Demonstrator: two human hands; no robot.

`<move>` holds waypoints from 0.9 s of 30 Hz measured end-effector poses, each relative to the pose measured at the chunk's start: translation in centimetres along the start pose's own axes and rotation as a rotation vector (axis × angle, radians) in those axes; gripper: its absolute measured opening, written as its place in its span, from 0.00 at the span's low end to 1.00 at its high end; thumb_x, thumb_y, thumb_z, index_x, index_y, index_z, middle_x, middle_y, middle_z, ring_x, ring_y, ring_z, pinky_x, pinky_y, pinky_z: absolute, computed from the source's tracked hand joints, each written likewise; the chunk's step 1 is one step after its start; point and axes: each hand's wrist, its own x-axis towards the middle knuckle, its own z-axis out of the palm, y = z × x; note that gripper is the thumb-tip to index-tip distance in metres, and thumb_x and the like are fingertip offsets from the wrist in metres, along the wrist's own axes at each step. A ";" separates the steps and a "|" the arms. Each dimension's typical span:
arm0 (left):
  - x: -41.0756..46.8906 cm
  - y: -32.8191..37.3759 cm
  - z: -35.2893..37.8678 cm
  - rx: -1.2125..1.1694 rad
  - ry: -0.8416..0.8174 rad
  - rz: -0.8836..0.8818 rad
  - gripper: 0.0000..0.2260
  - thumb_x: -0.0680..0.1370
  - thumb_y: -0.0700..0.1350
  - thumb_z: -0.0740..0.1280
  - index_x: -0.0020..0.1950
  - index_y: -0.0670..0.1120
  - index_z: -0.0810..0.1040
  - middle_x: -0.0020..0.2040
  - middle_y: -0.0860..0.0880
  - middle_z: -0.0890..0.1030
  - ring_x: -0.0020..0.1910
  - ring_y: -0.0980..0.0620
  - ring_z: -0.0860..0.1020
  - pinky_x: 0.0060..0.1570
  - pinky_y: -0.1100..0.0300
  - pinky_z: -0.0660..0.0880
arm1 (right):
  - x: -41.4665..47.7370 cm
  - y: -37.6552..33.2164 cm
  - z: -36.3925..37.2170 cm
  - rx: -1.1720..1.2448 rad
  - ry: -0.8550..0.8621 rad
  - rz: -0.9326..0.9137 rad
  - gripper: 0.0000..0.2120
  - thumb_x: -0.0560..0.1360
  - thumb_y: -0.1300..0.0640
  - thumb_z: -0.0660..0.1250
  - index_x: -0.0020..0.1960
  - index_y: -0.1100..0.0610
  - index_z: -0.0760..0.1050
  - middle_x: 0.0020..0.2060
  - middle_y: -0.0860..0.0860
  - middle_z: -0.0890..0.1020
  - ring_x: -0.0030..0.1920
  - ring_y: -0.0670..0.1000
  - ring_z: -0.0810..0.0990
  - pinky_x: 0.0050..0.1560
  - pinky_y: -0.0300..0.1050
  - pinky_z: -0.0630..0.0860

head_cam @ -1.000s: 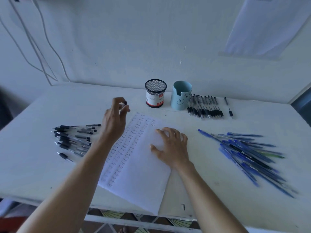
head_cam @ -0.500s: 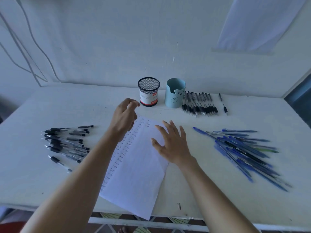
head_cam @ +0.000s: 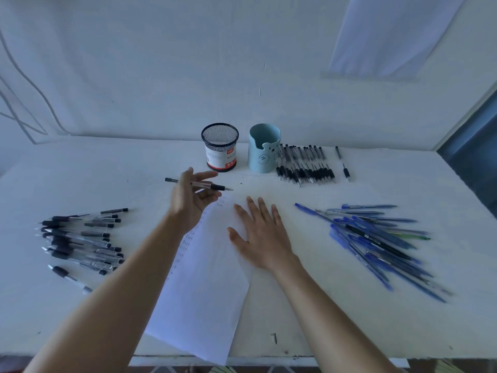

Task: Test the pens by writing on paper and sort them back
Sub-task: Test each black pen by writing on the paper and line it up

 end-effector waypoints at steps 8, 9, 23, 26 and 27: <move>1.4 -1.2 0.2 0.526 0.039 0.257 0.13 0.71 0.38 0.77 0.38 0.45 0.72 0.31 0.45 0.77 0.27 0.50 0.73 0.30 0.61 0.71 | 0.1 -0.3 -0.2 0.023 0.037 0.014 0.38 0.73 0.32 0.39 0.80 0.45 0.51 0.81 0.50 0.49 0.80 0.54 0.43 0.78 0.57 0.38; 1.4 -1.2 0.3 0.572 0.049 0.286 0.12 0.72 0.37 0.76 0.38 0.44 0.72 0.30 0.44 0.76 0.25 0.50 0.72 0.28 0.61 0.70 | 0.1 -0.3 -0.2 0.024 0.042 0.013 0.37 0.74 0.33 0.42 0.80 0.45 0.51 0.81 0.50 0.50 0.80 0.54 0.44 0.78 0.57 0.38; 1.9 -1.4 0.4 0.879 0.231 0.351 0.08 0.62 0.35 0.62 0.32 0.37 0.62 0.27 0.44 0.65 0.30 0.48 0.61 0.22 0.61 0.57 | 0.3 -0.2 0.1 0.040 0.070 0.019 0.38 0.72 0.32 0.41 0.79 0.45 0.54 0.81 0.51 0.51 0.80 0.55 0.45 0.78 0.57 0.39; 2.4 -1.6 0.1 0.920 0.222 0.361 0.09 0.63 0.32 0.62 0.31 0.38 0.61 0.28 0.44 0.64 0.31 0.48 0.61 0.26 0.60 0.57 | 0.4 -0.2 0.0 0.036 0.065 0.019 0.38 0.73 0.33 0.42 0.79 0.45 0.53 0.81 0.51 0.51 0.80 0.55 0.45 0.78 0.57 0.39; 2.5 -1.7 0.1 0.925 0.215 0.362 0.09 0.63 0.32 0.62 0.31 0.39 0.61 0.28 0.44 0.64 0.31 0.48 0.61 0.27 0.60 0.57 | 0.4 -0.2 0.1 0.037 0.066 0.019 0.37 0.73 0.33 0.42 0.79 0.45 0.53 0.81 0.51 0.51 0.80 0.55 0.45 0.78 0.57 0.39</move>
